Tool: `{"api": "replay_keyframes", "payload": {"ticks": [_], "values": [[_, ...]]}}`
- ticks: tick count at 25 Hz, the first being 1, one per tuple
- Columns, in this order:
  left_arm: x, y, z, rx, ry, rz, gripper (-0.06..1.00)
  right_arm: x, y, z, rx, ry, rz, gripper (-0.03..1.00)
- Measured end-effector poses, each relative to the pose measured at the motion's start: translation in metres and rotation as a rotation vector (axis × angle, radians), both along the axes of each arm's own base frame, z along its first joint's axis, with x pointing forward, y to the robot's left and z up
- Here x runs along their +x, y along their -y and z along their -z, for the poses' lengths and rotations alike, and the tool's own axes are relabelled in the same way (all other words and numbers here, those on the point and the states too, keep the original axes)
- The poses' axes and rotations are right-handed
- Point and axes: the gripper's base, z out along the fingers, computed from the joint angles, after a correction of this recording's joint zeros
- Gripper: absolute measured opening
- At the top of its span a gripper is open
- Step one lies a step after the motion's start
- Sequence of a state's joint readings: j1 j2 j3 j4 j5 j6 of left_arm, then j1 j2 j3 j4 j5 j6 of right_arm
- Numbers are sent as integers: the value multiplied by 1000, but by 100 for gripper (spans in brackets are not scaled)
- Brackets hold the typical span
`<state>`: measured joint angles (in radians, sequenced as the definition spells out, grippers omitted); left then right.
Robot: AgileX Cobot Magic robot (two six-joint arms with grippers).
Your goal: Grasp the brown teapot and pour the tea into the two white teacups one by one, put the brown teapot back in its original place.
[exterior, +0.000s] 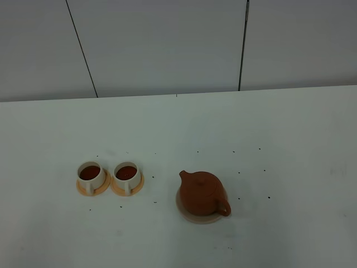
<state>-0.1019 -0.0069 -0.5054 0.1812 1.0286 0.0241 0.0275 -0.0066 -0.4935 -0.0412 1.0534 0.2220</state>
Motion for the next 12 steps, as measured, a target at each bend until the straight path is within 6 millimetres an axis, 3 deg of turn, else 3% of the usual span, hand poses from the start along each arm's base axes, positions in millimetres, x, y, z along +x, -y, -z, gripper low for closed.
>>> {"api": "replay_keyframes", "payload": {"ticks": [12], "values": [[0,0,0,0,0,0,23,0,-5,2,-20,-14,-73,23]]}}
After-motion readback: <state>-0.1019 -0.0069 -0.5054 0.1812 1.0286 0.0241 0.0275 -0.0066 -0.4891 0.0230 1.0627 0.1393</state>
